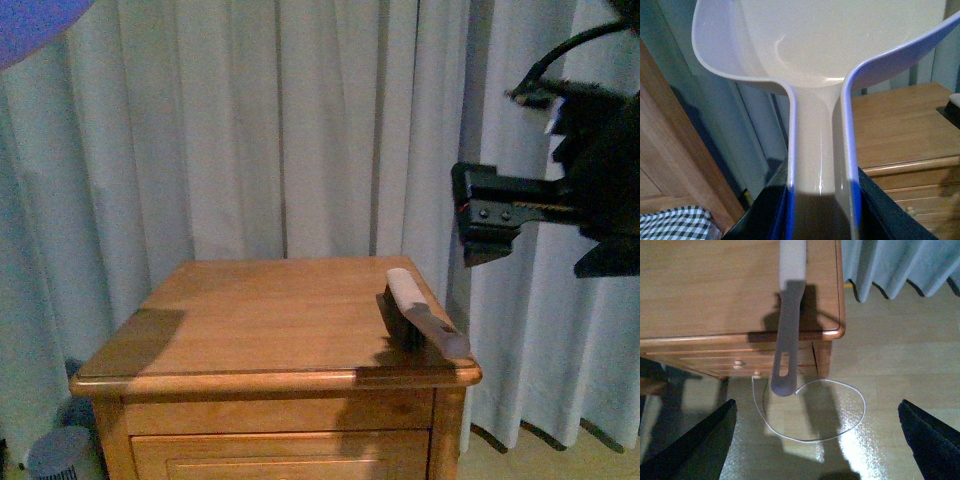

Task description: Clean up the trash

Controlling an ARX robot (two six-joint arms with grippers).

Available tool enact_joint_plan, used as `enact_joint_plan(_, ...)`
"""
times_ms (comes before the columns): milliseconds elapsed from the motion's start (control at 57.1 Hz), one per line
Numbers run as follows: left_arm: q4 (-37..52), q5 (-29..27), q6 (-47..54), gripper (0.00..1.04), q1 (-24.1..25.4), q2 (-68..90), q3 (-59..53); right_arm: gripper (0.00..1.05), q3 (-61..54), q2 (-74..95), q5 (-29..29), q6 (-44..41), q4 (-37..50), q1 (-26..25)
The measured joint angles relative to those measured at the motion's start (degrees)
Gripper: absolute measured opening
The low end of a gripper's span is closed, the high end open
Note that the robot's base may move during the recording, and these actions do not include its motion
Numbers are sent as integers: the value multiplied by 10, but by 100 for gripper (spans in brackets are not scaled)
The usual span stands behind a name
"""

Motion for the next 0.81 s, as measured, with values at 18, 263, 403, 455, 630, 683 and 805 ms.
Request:
enact_joint_plan(18,0,0,0,29,0,0,0,97,10,14,1,3,-4,0)
enact_joint_plan(263,0,0,0,29,0,0,0,97,95,133,23,31,-31,1)
enact_joint_plan(403,0,0,0,29,0,0,0,97,138,187,30,46,-35,2)
enact_joint_plan(455,0,0,0,29,0,0,0,97,153,204,32,51,-36,3)
enact_joint_plan(630,0,0,0,29,0,0,0,97,204,262,33,70,-38,10)
enact_joint_plan(683,0,0,0,29,0,0,0,97,221,279,33,74,-41,14)
enact_joint_plan(805,0,0,0,29,0,0,0,97,245,303,36,77,-47,20)
